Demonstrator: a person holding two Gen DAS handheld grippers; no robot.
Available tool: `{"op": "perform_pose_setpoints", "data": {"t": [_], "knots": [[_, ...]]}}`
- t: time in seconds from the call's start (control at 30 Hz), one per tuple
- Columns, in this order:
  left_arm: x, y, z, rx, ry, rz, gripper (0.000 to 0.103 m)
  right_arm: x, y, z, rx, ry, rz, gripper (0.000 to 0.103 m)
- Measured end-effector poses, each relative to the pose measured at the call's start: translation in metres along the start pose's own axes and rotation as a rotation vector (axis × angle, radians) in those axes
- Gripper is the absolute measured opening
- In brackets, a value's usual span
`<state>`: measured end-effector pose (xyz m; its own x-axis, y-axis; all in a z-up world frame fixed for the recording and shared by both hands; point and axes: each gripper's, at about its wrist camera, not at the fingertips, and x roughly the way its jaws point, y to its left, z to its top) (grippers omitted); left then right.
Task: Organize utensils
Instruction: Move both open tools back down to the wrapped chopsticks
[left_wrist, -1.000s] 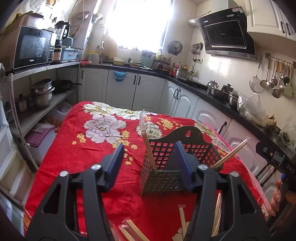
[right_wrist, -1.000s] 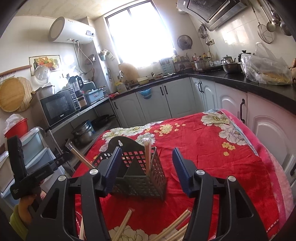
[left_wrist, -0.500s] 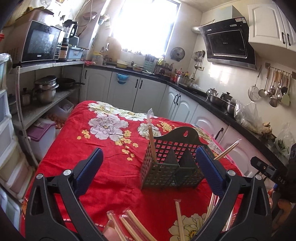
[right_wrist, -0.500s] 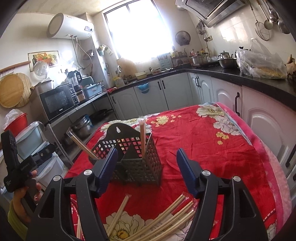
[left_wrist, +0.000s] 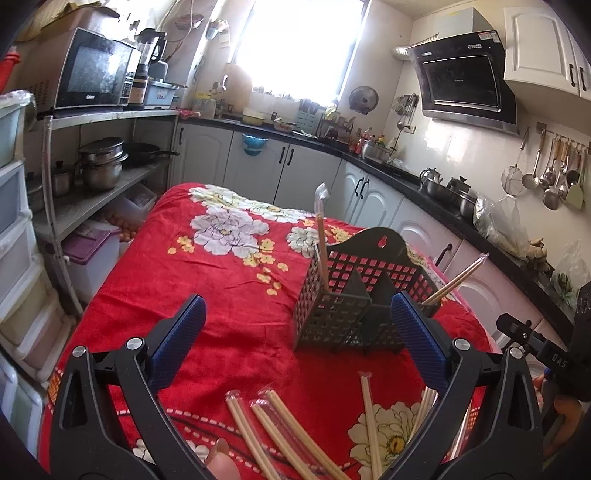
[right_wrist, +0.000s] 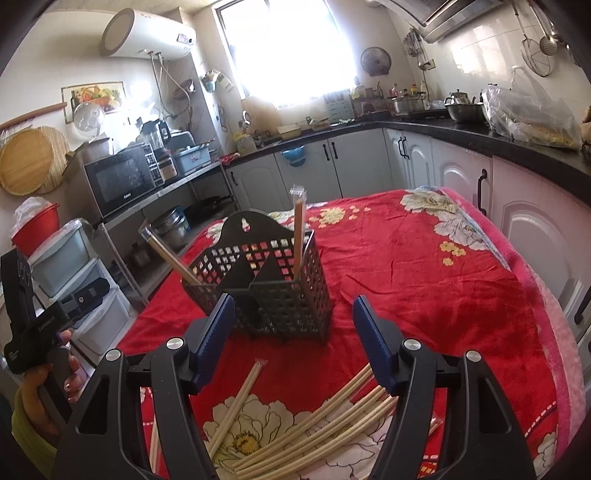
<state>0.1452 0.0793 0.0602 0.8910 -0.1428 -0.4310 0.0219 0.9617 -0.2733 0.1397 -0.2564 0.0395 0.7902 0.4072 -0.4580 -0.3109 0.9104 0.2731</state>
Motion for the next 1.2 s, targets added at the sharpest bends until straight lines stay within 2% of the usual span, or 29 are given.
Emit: {"op": "perform_pose_setpoints", "data": {"t": [0.8, 1.1, 1.2], "knots": [[0.013, 0.027, -0.058, -0.045, 0.161, 0.05, 0.092, 0.04, -0.012, -0.043, 0.037, 0.204, -0.04, 0.064], [0.03, 0.034, -0.076, -0.046, 0.26, 0.054, 0.092, 0.073, -0.021, -0.051, 0.064, 0.32, -0.084, 0.064], [0.039, 0.043, -0.083, -0.079, 0.303, 0.04, 0.084, 0.082, -0.023, -0.051, 0.072, 0.348, -0.105, 0.064]]}}
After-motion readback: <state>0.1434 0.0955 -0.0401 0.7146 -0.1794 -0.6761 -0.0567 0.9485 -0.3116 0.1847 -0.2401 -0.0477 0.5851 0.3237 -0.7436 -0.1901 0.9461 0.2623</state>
